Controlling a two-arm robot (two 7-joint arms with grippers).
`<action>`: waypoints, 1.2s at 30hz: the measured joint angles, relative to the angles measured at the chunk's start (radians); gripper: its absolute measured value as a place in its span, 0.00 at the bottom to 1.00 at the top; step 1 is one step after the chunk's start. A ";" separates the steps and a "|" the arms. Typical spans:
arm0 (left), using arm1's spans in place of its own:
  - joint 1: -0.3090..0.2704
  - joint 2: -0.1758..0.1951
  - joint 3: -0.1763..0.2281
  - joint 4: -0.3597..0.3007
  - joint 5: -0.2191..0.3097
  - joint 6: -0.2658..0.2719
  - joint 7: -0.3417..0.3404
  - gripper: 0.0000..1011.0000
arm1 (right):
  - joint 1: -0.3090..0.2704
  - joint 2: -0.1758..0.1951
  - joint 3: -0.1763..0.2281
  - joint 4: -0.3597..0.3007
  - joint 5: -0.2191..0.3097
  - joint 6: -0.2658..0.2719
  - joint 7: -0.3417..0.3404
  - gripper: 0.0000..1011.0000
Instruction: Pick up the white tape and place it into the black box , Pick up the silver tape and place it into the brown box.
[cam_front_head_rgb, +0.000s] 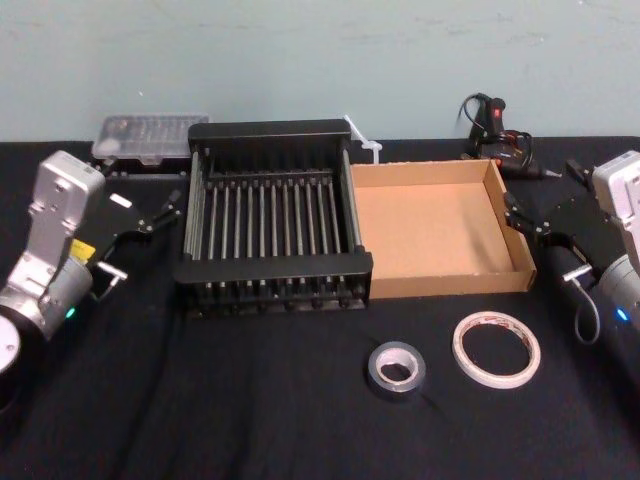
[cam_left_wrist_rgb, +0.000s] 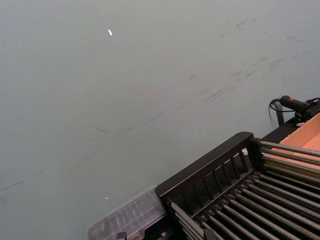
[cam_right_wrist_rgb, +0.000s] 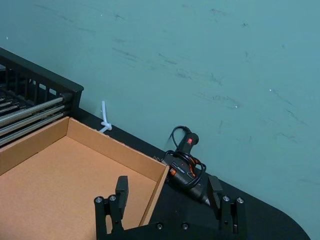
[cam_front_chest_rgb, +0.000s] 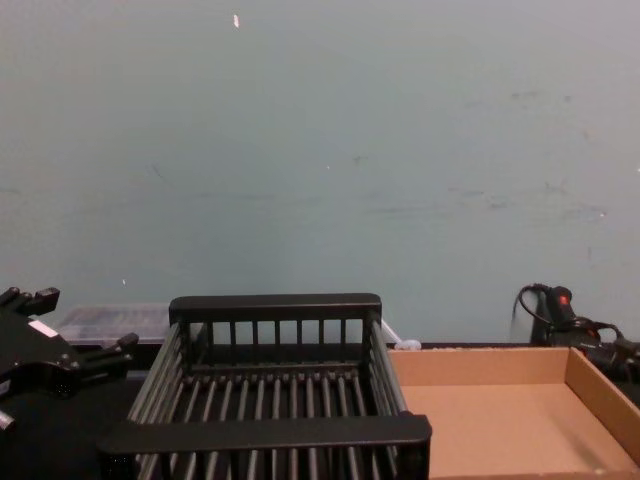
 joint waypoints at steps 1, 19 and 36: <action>0.000 0.000 0.000 0.000 0.000 0.000 0.000 0.99 | 0.000 0.000 0.000 0.000 0.000 0.000 0.000 0.99; 0.000 0.000 0.000 0.000 0.000 0.000 0.000 0.99 | 0.000 0.000 0.000 0.000 0.000 0.000 0.000 0.99; 0.000 0.000 0.000 0.000 0.000 0.000 0.000 0.99 | 0.000 0.000 0.000 0.000 0.000 0.000 0.000 0.99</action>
